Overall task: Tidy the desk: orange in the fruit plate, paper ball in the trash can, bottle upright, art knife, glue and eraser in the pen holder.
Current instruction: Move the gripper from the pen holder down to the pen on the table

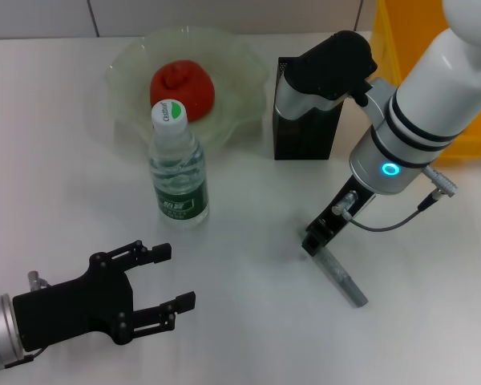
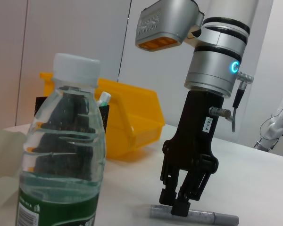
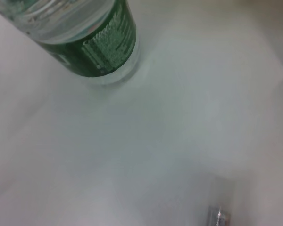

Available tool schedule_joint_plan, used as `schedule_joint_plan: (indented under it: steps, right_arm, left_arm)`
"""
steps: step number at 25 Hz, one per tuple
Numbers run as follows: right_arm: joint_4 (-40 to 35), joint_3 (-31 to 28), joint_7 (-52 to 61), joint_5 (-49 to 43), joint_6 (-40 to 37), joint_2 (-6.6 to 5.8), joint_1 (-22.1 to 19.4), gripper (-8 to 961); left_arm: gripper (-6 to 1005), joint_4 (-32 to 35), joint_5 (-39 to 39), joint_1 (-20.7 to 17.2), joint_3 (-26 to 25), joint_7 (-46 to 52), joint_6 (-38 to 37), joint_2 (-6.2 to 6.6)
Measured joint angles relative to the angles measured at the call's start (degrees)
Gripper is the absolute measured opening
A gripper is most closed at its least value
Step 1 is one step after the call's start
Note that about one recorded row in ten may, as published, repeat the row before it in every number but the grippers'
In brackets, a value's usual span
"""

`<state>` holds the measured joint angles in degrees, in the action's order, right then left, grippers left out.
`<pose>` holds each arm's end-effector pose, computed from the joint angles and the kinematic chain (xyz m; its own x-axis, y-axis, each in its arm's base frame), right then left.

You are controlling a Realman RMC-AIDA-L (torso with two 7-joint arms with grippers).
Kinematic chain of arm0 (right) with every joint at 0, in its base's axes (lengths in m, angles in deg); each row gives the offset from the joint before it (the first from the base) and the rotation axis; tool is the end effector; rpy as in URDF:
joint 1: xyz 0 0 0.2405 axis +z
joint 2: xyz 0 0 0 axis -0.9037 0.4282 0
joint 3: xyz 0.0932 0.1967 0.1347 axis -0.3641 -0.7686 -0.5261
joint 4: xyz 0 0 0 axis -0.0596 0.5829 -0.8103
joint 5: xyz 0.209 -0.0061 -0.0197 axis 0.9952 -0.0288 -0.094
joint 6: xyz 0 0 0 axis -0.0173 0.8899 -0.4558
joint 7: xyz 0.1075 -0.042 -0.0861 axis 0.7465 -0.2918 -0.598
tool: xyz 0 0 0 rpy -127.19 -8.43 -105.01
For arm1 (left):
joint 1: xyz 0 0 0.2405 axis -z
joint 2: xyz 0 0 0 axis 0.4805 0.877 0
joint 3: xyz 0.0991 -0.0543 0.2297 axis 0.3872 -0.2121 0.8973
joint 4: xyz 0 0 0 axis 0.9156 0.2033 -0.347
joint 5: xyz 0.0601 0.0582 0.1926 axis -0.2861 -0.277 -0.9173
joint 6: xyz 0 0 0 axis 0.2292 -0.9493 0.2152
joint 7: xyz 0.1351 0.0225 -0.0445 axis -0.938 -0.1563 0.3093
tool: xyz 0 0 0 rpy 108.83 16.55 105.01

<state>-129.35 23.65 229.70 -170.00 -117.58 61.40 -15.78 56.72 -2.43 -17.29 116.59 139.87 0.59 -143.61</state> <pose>0.1512 0.3553 -0.0825 0.6070 -0.7146 0.3476 -0.6006 -0.6990 -0.3882 -0.3182 0.2214 -0.0415 0.7778 0.2584 0.5729 0.4187 -0.8928 -0.1658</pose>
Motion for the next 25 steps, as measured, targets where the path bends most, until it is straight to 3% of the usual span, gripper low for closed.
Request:
schedule_joint_plan:
  steps: [3, 5, 11, 25]
  right_arm:
    - [0.05, 0.08, 0.00, 0.03, -0.04, 0.02, 0.07, 394]
    - [0.83, 0.08, -0.11, 0.03, -0.08, 0.05, 0.34, 326]
    - [2.27, 0.09, -0.26, 0.13, 0.01, 0.15, 0.87, 274]
    - [2.52, 3.02, -0.38, 0.28, 0.13, 0.13, 1.67, 263]
  left_arm:
    - [798, -0.02, 0.00, 0.00, 0.00, 0.00, 0.00, -0.01]
    - [798, -0.08, 0.00, 0.00, 0.00, 0.00, 0.04, -0.01]
    - [798, -0.09, 0.00, 0.00, 0.00, 0.00, 0.09, -0.08]
    - [798, -0.09, 0.00, 0.00, 0.00, 0.00, 0.79, -0.10]
